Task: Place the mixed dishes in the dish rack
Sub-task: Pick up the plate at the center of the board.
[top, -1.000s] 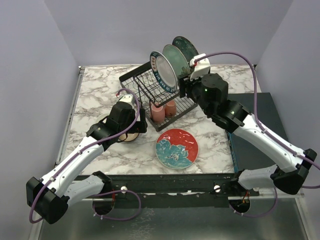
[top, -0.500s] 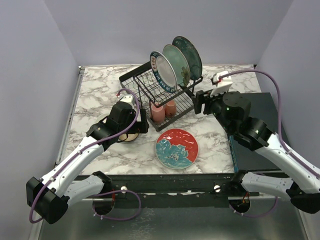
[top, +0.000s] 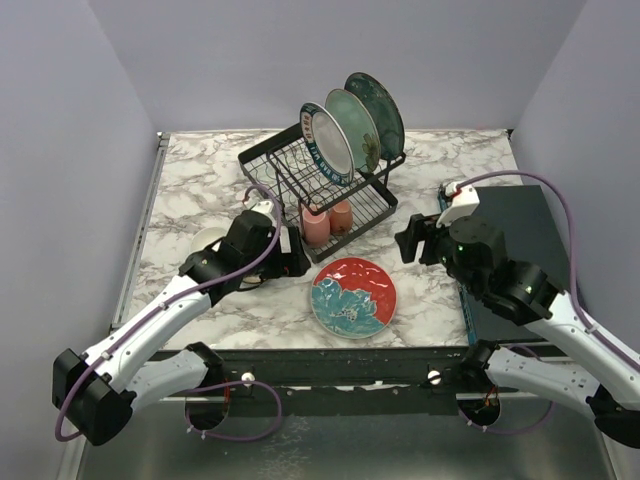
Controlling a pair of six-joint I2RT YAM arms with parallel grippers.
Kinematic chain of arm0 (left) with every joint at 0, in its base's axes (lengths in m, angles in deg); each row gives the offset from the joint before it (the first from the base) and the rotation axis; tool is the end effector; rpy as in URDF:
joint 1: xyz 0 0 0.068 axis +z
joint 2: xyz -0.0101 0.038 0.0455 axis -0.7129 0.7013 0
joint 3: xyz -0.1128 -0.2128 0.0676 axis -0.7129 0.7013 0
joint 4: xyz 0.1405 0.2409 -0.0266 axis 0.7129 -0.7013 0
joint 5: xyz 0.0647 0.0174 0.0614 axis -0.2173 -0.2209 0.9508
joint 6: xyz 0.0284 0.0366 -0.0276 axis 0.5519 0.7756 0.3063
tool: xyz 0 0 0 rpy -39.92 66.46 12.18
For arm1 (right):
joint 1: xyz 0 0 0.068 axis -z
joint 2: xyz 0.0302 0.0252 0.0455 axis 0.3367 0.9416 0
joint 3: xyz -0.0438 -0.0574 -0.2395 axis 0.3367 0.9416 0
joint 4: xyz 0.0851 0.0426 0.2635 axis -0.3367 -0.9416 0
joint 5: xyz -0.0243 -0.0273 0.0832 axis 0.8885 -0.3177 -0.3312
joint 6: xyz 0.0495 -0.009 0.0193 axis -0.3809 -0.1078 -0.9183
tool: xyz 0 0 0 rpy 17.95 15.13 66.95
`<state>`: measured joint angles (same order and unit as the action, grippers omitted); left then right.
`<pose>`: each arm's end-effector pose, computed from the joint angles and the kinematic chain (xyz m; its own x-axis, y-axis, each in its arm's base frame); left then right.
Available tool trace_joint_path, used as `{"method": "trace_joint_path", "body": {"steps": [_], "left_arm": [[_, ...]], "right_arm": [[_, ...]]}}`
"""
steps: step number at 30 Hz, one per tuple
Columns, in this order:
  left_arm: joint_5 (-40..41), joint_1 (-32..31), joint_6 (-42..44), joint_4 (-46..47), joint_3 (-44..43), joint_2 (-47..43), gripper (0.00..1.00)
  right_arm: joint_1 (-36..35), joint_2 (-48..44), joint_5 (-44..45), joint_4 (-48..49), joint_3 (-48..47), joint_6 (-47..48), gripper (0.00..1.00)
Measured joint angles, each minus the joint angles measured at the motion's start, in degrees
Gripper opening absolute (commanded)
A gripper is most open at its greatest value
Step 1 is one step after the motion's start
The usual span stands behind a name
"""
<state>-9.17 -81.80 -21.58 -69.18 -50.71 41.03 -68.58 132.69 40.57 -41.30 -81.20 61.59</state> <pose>0.1958 -0.1444 0.2627 -0.7778 -0.1291 -0.6151 0.1921 0.8830 -0.4283 0.1463 0.1428 0.3648 -0.3681 0.0484 -0.9285 -0.2801 0.9465 0.1604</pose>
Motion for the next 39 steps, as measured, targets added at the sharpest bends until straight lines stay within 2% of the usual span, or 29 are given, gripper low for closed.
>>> {"method": "trace_joint_path", "body": {"steps": [4, 11, 17, 26, 34, 39], "left_arm": [[-0.3, -2.7, -2.4, 0.3, 0.9, 0.0, 0.99], [1.1, -11.0, -6.8, 0.7, 2.4, 2.2, 0.99], [3.4, -14.5, -10.0, 1.6, 3.9, 4.9, 0.96], [5.7, -15.2, -14.2, 3.1, 6.3, 10.1, 0.82], [5.9, -15.2, -16.3, 7.3, 8.0, 15.0, 0.62], [5.9, -15.2, -16.7, 9.0, 8.6, 17.2, 0.54]], "right_arm": [[0.0, -0.5, -2.8, -1.5, 4.0, -4.4, 0.75], [0.0, -0.6, -7.5, -2.6, 11.4, -11.8, 0.75], [0.0, -0.8, -10.7, -1.9, 16.9, -16.7, 0.75], [0.5, -0.9, -15.2, 0.3, 25.1, -23.0, 0.75], [2.4, -0.7, -18.4, 4.3, 29.2, -26.5, 0.73], [4.4, 0.1, -20.2, 6.1, 31.4, -27.8, 0.73]]}}
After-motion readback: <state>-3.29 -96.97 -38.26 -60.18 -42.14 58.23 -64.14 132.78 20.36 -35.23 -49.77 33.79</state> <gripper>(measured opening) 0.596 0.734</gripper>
